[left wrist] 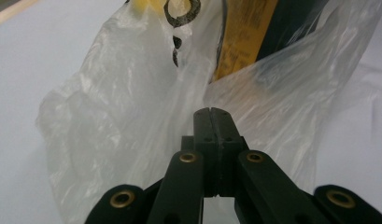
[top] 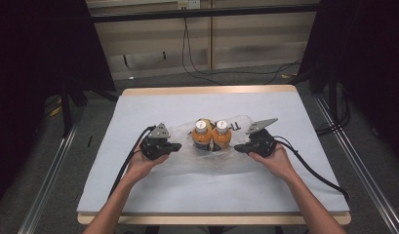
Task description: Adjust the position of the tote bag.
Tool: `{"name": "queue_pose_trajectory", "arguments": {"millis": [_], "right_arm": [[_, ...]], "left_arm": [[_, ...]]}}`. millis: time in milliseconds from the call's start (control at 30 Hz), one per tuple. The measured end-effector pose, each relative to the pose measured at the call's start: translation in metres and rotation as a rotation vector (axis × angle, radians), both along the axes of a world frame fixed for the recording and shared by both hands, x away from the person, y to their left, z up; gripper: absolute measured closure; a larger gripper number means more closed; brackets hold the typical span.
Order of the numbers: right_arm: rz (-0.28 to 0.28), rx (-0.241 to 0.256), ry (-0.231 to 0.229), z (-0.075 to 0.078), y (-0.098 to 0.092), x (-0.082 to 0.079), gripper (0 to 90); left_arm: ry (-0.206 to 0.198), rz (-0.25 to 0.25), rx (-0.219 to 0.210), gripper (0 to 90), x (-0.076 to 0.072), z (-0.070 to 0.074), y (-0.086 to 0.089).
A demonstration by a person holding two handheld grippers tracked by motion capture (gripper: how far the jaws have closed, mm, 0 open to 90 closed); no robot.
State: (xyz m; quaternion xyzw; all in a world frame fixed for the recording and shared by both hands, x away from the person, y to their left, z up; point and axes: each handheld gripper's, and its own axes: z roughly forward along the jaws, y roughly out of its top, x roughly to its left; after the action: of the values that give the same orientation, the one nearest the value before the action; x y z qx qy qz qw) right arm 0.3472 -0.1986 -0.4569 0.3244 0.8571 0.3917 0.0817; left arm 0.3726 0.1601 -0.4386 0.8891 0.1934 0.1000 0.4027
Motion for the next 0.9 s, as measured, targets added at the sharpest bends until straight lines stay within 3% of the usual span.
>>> {"name": "queue_pose_trajectory", "arguments": {"millis": [167, 200, 433, 467, 533, 667, 767, 900], "right_arm": [[-0.010, 0.009, -0.038, 0.018, -0.005, 0.000, 90.0], [-0.014, 0.010, -0.049, 0.021, -0.006, 0.001, 90.0], [-0.008, 0.016, -0.056, 0.026, -0.004, 0.008, 90.0], [-0.009, 0.011, -0.056, 0.026, -0.002, 0.010, 90.0], [-0.001, 0.007, -0.056, 0.026, 0.002, 0.012, 90.0], [0.007, -0.013, -0.042, 0.023, 0.007, 0.023, 90.0], [0.015, -0.041, -0.011, 0.017, 0.010, 0.033, 90.0], [0.027, -0.096, 0.033, 0.005, 0.015, 0.040, 90.0]], "left_arm": [[-0.001, -0.032, -0.046, 90.0, 0.000, 0.014, -0.009], [-0.007, -0.023, -0.031, 90.0, 0.000, 0.017, -0.011], [-0.023, -0.034, -0.047, 90.0, 0.005, 0.039, -0.017], [-0.013, -0.048, -0.055, 90.0, 0.008, 0.038, -0.019], [-0.007, -0.049, -0.021, 90.0, 0.012, 0.035, -0.025], [0.034, -0.047, 0.005, 90.0, 0.029, 0.020, -0.036], [0.058, -0.095, 0.062, 90.0, 0.038, 0.009, -0.046], [0.080, -0.108, 0.136, 90.0, 0.041, -0.010, -0.055]]}}
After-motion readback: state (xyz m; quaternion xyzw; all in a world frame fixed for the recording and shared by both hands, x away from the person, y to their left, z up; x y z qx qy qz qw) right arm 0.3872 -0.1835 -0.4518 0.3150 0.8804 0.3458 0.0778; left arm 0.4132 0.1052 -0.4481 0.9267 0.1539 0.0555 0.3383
